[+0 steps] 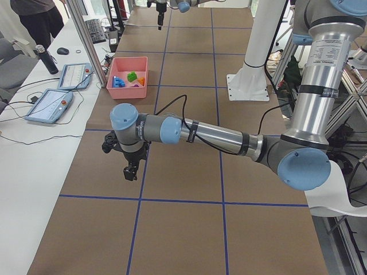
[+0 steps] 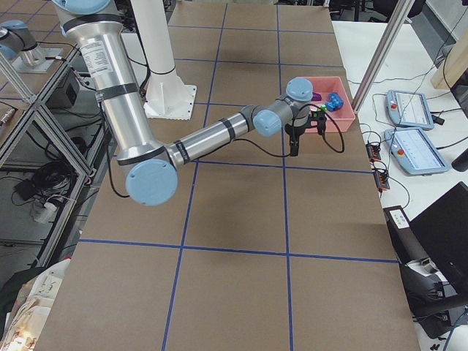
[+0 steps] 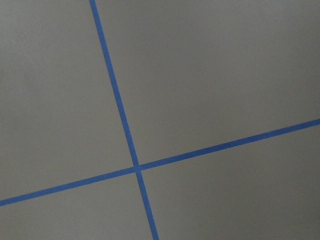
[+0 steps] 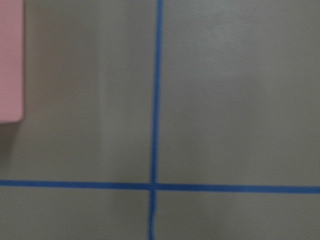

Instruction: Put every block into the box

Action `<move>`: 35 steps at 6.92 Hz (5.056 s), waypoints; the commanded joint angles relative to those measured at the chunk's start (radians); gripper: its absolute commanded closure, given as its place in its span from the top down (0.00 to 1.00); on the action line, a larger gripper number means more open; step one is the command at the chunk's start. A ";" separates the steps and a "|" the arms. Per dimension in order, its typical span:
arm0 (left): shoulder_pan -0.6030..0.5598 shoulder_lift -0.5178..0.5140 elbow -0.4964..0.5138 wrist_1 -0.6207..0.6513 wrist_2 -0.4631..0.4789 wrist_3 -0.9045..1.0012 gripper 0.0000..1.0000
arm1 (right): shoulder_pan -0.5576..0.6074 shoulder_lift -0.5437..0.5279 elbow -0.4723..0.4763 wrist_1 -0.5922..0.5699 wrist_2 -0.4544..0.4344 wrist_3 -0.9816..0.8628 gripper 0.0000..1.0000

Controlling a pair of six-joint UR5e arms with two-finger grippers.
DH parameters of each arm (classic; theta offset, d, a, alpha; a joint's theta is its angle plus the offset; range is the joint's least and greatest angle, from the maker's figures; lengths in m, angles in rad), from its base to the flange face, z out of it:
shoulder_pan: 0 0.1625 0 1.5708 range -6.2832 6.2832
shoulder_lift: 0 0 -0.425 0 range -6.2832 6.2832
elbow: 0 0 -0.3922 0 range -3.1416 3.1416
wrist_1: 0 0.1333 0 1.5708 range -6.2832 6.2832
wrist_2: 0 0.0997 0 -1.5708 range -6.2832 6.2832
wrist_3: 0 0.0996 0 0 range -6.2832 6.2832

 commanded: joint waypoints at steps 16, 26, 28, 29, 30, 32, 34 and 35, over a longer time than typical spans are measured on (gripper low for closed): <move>-0.075 0.281 -0.162 0.021 -0.009 -0.009 1.00 | 0.290 -0.353 0.081 -0.273 0.007 -0.785 1.00; -0.067 0.290 -0.243 -0.016 -0.056 -0.136 1.00 | 0.333 -0.296 0.080 -0.329 0.026 -0.771 1.00; -0.067 0.287 -0.245 -0.016 -0.056 -0.140 1.00 | 0.333 -0.296 0.075 -0.329 0.018 -0.771 1.00; -0.067 0.286 -0.246 -0.016 -0.056 -0.143 1.00 | 0.333 -0.294 0.072 -0.329 0.015 -0.773 1.00; -0.066 0.283 -0.246 -0.016 -0.056 -0.144 1.00 | 0.333 -0.296 0.083 -0.329 0.022 -0.772 1.00; -0.066 0.275 -0.255 -0.018 -0.058 -0.144 1.00 | 0.333 -0.294 0.069 -0.327 0.018 -0.773 1.00; -0.066 0.271 -0.254 -0.031 -0.058 -0.144 1.00 | 0.333 -0.284 0.069 -0.327 0.018 -0.771 1.00; -0.067 0.269 -0.254 -0.031 -0.059 -0.144 1.00 | 0.333 -0.284 0.066 -0.327 0.018 -0.770 1.00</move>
